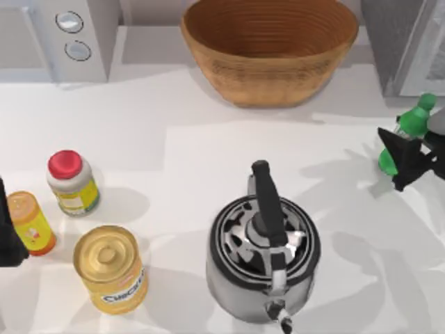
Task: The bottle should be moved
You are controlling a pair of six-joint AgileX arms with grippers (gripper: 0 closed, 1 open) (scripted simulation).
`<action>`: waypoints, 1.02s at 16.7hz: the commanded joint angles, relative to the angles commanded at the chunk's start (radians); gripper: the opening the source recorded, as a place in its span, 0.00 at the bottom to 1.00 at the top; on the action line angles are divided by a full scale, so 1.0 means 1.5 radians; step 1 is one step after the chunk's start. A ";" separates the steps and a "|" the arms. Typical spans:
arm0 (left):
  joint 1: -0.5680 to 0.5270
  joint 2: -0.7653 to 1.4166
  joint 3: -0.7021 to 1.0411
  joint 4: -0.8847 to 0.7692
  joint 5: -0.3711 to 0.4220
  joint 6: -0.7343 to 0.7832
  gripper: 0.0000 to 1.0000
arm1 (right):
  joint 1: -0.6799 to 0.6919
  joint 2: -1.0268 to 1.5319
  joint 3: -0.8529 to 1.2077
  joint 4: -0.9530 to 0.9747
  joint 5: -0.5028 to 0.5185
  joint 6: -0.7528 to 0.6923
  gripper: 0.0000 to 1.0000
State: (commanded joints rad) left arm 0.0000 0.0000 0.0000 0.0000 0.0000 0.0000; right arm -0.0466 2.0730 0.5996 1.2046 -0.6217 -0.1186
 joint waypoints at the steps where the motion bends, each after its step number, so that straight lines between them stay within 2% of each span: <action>1: 0.000 0.000 0.000 0.000 0.000 0.000 1.00 | -0.035 -0.016 -0.008 -0.004 0.001 0.000 0.00; 6: 0.000 0.000 0.000 0.000 0.000 0.000 1.00 | -0.272 -0.092 -0.036 -0.012 0.006 -0.011 0.00; 9: 0.000 0.000 0.000 0.000 0.000 0.000 1.00 | -0.364 -0.146 -0.068 -0.028 0.007 -0.007 0.00; 11: 0.000 0.000 0.000 0.000 0.000 0.000 1.00 | -0.391 -0.165 -0.090 -0.045 0.012 -0.002 0.00; 17: 0.000 0.000 0.000 0.000 0.000 0.000 1.00 | -0.386 -0.153 -0.087 -0.043 0.014 0.001 0.00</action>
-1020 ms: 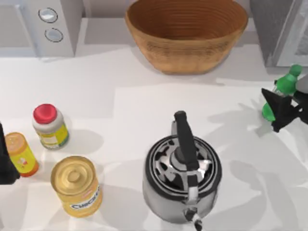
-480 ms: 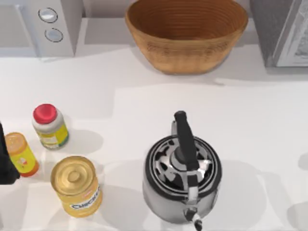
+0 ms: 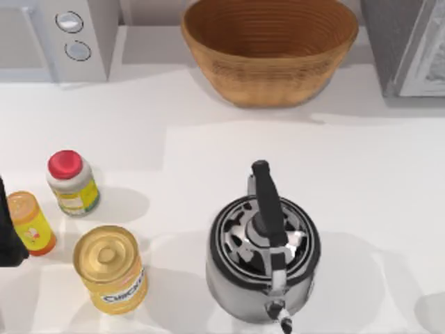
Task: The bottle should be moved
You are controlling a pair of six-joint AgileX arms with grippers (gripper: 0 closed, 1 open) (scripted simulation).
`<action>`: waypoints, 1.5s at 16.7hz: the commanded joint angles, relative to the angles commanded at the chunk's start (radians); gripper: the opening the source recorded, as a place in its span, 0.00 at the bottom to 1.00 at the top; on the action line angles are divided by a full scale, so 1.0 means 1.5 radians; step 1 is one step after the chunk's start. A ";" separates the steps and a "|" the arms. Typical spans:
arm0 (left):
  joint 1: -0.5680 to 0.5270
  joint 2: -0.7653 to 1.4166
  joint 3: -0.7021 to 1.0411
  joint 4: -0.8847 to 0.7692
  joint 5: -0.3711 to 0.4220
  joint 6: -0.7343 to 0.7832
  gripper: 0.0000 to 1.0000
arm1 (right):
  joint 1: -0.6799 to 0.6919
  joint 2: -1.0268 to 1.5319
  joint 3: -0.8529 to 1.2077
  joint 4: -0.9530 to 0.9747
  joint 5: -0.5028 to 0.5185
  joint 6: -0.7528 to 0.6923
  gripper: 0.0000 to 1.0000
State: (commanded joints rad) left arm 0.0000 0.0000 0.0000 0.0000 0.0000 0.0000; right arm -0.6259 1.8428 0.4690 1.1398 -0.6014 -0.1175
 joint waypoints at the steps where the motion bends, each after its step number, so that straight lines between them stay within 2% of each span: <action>1: 0.000 0.000 0.000 0.000 0.000 0.000 1.00 | 0.005 0.014 0.006 0.005 0.003 0.001 0.00; 8: 0.000 0.000 0.000 0.000 0.000 0.000 1.00 | 0.045 0.161 0.088 0.076 0.054 0.013 0.00; 14: 0.000 0.000 0.000 0.000 0.000 0.000 1.00 | 0.055 0.184 0.105 0.090 0.063 0.015 0.00; 25: 0.000 0.000 0.000 0.000 0.000 0.000 1.00 | 0.055 0.184 0.105 0.090 0.063 0.015 0.83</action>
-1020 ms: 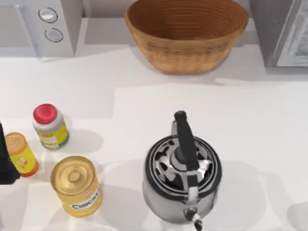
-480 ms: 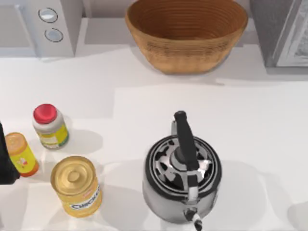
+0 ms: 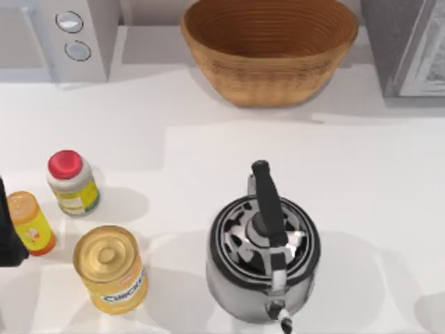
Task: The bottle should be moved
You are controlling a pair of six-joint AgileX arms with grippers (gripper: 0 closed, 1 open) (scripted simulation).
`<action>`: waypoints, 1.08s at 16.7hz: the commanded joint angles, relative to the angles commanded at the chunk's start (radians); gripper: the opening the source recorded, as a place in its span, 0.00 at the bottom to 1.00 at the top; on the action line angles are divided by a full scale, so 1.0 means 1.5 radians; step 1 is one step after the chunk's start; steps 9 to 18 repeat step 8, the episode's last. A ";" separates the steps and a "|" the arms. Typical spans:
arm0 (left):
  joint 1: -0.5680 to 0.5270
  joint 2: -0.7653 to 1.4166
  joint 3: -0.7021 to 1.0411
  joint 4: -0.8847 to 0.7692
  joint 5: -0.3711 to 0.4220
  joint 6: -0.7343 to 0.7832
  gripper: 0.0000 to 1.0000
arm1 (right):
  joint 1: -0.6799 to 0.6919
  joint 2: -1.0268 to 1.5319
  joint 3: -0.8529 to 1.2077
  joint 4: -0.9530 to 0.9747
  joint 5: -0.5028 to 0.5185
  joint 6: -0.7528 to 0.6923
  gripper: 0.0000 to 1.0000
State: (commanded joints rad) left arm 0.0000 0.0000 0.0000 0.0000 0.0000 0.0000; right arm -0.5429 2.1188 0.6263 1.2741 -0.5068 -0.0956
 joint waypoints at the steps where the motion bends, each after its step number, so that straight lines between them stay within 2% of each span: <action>1: 0.000 0.000 0.000 0.000 0.000 0.000 1.00 | 0.000 0.000 0.000 0.000 0.000 0.000 0.90; 2: 0.000 0.000 0.000 0.000 0.000 0.000 1.00 | 0.000 0.000 0.000 0.000 0.000 0.000 0.98; 3: 0.000 0.000 0.000 0.000 0.000 0.000 1.00 | 0.000 0.000 0.000 0.000 0.000 0.000 1.00; 18: 0.000 0.000 0.000 0.000 0.000 0.000 1.00 | 0.000 0.000 0.000 0.000 0.000 0.000 1.00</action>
